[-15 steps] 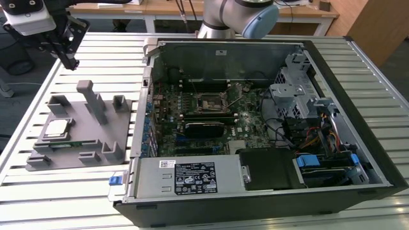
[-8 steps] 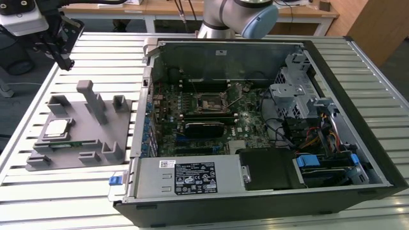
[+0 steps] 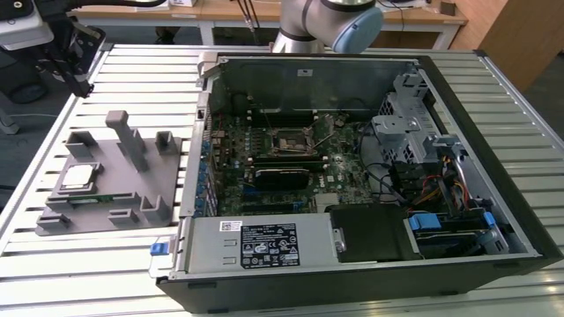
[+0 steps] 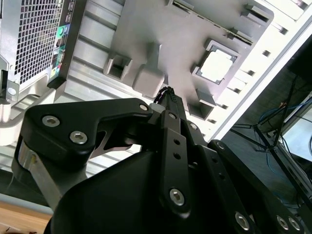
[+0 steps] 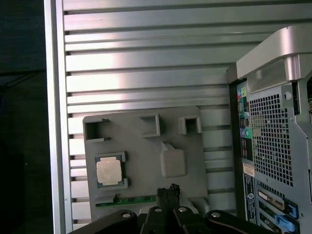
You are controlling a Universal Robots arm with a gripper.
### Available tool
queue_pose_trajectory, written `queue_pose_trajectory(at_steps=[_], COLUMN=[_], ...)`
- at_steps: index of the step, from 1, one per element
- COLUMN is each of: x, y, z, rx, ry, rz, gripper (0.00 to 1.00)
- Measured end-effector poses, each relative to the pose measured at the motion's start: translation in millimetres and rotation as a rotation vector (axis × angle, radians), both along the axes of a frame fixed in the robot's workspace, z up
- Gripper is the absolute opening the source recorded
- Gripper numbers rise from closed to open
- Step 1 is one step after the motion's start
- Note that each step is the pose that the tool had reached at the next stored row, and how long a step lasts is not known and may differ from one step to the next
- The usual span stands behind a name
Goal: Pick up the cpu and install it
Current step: 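Reach for the cpu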
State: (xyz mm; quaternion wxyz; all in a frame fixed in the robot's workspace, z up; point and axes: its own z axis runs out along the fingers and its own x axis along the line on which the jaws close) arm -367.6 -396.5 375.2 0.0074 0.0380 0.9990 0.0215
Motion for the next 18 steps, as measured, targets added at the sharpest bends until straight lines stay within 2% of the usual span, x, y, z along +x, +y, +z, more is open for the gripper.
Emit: queue_pose_trajectory(at_steps=[18], x=[-33.1], y=[0.4], z=[-1.1], rx=[-0.0001], ry=[0.0028], rz=[0.0], gripper=[0.11])
